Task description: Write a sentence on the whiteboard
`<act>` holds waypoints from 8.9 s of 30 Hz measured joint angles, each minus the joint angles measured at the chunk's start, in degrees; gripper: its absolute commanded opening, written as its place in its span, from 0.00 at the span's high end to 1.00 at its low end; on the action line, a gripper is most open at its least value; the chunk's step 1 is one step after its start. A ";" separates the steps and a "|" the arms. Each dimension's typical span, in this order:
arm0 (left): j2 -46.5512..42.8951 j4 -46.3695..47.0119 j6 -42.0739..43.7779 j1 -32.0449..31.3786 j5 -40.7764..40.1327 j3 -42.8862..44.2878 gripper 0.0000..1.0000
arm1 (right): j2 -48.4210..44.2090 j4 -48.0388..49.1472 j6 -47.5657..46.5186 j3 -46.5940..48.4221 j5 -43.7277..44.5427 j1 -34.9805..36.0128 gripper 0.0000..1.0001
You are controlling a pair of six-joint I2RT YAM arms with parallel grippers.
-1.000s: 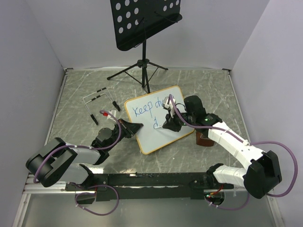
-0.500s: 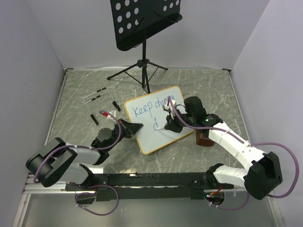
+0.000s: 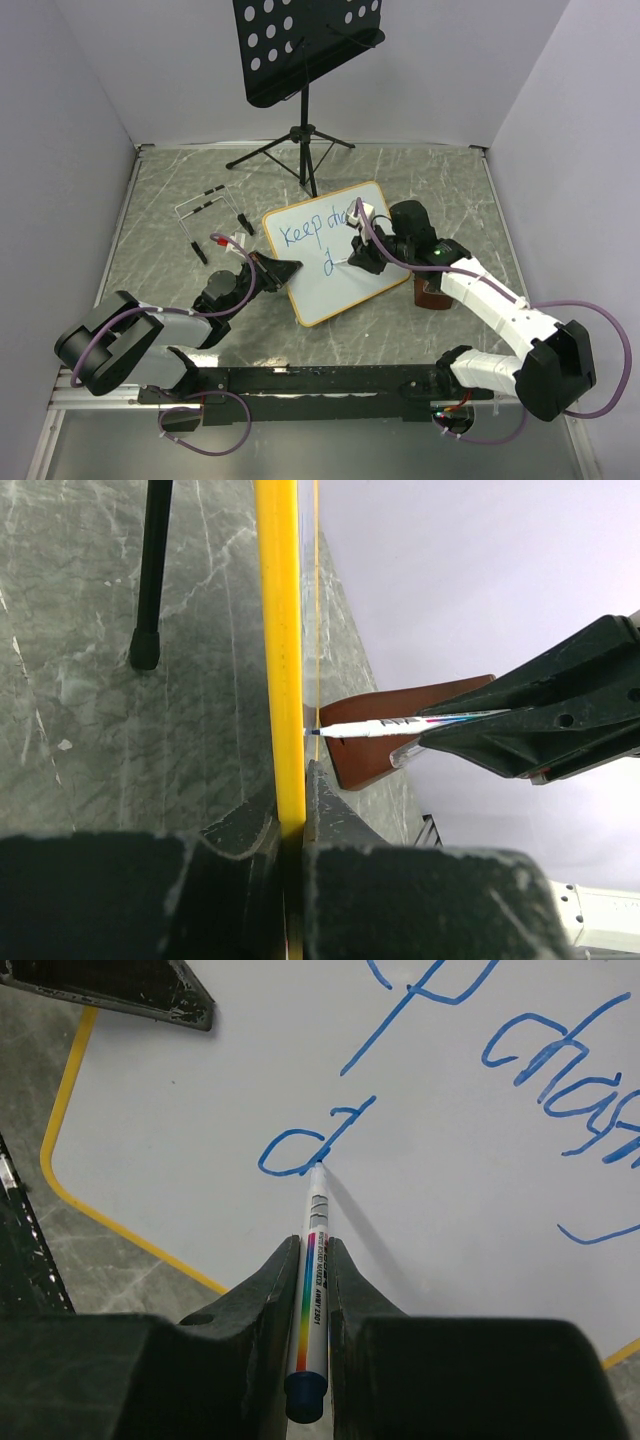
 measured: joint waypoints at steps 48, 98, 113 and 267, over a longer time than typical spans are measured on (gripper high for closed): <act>-0.02 0.28 0.20 -0.07 0.02 -0.02 0.99 | -6.56 -0.57 -2.49 -0.74 -5.90 -4.72 1.00; -0.11 0.70 0.24 -0.11 0.00 -0.35 0.99 | -6.03 9.75 0.83 -5.27 -11.08 -6.23 1.00; -0.11 0.70 0.20 -0.11 0.00 -0.37 0.99 | -6.03 9.88 0.98 -5.27 -11.26 -6.27 1.00; 1.29 1.31 -0.46 -0.11 0.31 0.11 0.99 | 1.73 1.68 -5.90 -2.67 -13.68 -11.58 1.00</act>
